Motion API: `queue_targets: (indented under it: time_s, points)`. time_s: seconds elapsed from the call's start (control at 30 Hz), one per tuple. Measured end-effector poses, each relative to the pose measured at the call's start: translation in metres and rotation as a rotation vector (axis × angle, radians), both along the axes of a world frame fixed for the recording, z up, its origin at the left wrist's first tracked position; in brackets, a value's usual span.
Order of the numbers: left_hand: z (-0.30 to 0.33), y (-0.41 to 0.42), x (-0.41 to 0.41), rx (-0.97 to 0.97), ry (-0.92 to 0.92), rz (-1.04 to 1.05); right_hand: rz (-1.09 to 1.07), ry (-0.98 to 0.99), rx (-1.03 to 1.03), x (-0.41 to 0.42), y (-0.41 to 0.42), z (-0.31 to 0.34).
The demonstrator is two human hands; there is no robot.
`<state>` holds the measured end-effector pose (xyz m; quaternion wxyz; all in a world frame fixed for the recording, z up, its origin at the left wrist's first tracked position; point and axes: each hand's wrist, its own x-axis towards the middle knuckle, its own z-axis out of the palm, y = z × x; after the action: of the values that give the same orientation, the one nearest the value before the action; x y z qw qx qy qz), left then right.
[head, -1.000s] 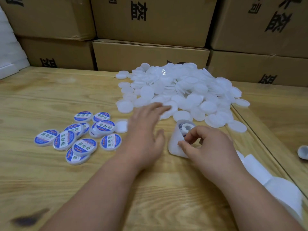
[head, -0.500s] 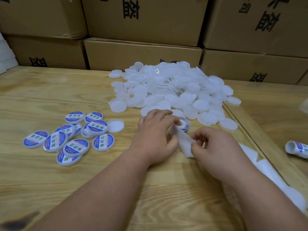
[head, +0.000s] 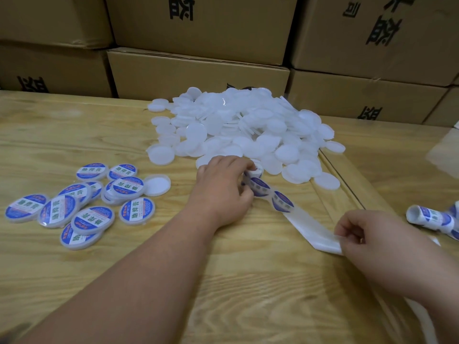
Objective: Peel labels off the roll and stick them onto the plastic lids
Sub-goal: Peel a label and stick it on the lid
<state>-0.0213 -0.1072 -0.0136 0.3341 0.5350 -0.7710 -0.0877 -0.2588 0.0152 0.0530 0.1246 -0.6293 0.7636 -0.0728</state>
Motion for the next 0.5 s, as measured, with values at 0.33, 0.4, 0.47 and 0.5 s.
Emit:
queue_targets:
  time_s: [0.33,0.4,0.47,0.5]
  points:
    - [0.005,0.004,0.005,0.029,0.07,0.16,0.096,-0.175,-0.624,0.071,-0.04,0.016]
    - [0.006,0.004,0.008,0.067,0.033,0.292,0.134,-0.354,-0.782,0.101,-0.049,0.013]
    - [0.005,0.003,0.012,0.117,-0.013,0.366,0.166,-0.517,-0.816,0.125,-0.052,0.003]
    - [0.004,0.003,0.015,0.123,-0.048,0.388,0.181,-0.58,-0.812,0.134,-0.053,-0.004]
